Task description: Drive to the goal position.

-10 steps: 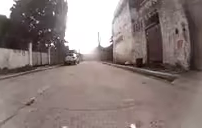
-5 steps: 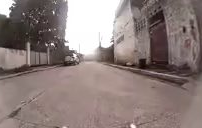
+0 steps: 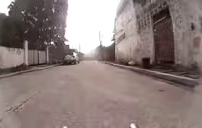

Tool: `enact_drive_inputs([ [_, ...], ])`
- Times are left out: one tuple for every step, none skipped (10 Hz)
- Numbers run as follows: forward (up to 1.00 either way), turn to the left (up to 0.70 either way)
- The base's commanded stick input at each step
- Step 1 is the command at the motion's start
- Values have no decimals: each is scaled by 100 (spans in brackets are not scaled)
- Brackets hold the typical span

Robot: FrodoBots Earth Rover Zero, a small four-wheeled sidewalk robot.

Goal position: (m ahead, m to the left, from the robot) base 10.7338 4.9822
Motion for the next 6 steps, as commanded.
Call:
enact_drive_inputs([
  [70, 1],
  [70, 1],
  [70, 1],
  [70, 1],
  [70, 1],
  [70, 1],
])
